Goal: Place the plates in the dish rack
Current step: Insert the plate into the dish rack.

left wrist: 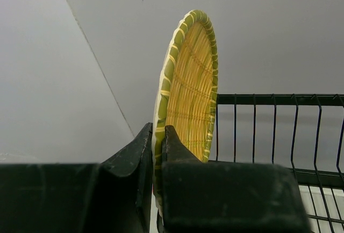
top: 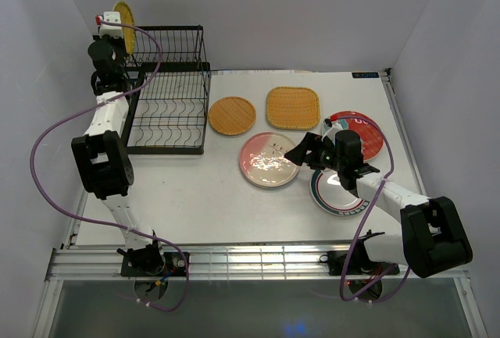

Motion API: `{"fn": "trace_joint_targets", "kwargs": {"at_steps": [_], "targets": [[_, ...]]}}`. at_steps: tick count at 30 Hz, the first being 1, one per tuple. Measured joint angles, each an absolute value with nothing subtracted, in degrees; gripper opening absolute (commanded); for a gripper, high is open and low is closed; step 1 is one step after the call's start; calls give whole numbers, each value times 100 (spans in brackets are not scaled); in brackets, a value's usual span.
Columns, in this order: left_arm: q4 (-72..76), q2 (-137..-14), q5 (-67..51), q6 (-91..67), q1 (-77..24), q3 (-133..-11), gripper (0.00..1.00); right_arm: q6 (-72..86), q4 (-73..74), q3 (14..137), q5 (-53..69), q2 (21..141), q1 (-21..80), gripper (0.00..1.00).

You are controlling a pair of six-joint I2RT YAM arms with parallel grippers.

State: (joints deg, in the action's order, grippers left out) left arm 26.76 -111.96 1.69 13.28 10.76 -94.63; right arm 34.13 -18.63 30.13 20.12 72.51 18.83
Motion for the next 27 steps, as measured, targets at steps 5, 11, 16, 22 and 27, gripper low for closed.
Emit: {"fn": "trace_joint_targets", "kwargs": {"at_steps": [5, 11, 16, 22, 27], "targets": [[2449, -11196, 196, 1439, 1026, -9588, 12, 3413, -1863, 3017, 2027, 7251, 1883, 86], [2392, -11196, 294, 1599, 923, -9616, 12, 3413, -1863, 3022, 2034, 7251, 1883, 86], [2368, -11196, 370, 1651, 878, -9623, 13, 3413, -1863, 3022, 2036, 7251, 1883, 86], [2193, -11196, 397, 1651, 875, -9730, 13, 3413, -1863, 3022, 2038, 7251, 1883, 86], [1927, -11198, 416, 1647, 878, -9874, 12, 3413, -1863, 3022, 2064, 7251, 1883, 86]]}}
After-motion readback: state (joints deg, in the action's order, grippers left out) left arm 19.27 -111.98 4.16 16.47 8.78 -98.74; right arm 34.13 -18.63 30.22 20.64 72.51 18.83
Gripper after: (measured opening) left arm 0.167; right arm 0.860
